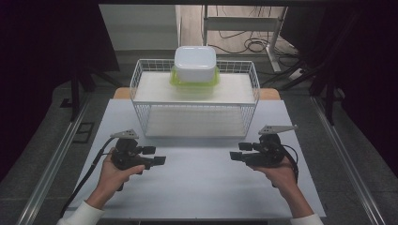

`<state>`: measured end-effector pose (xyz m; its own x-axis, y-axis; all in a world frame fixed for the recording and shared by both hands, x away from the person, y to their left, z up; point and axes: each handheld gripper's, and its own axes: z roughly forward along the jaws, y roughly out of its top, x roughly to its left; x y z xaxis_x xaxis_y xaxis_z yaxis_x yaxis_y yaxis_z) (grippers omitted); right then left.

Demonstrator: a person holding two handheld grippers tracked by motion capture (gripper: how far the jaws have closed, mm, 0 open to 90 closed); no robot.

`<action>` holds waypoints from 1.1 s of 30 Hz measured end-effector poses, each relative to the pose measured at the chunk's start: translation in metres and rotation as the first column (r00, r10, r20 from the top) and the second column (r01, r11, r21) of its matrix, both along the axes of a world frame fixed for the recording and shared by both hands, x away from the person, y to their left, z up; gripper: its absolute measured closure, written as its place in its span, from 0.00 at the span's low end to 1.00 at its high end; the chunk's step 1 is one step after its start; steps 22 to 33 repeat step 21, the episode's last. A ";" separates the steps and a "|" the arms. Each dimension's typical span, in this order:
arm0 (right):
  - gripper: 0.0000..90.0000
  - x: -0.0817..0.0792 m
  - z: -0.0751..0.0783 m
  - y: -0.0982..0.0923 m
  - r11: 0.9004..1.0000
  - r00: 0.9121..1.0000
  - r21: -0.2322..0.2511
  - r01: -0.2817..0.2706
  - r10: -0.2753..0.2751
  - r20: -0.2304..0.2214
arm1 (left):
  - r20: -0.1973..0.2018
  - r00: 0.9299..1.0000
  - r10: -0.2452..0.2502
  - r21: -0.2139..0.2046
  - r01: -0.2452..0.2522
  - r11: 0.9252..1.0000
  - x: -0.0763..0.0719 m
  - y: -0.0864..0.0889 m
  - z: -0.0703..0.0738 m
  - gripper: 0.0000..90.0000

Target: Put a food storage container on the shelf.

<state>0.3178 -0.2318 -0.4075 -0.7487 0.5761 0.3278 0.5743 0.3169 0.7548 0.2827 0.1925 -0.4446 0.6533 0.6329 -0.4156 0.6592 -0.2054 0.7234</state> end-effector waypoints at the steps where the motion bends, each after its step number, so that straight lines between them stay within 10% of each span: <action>1: 0.41 0.000 -0.002 0.000 1.000 1.000 -0.001 0.000 0.000 -0.003 | -0.005 1.000 0.002 0.006 -0.002 1.000 0.000 0.000 -0.003 0.33; 33: 0.38 0.000 -0.019 0.004 1.000 1.000 -0.027 -0.001 0.001 -0.011 | 0.000 1.000 0.020 0.031 -0.020 0.999 -0.004 0.008 -0.013 0.32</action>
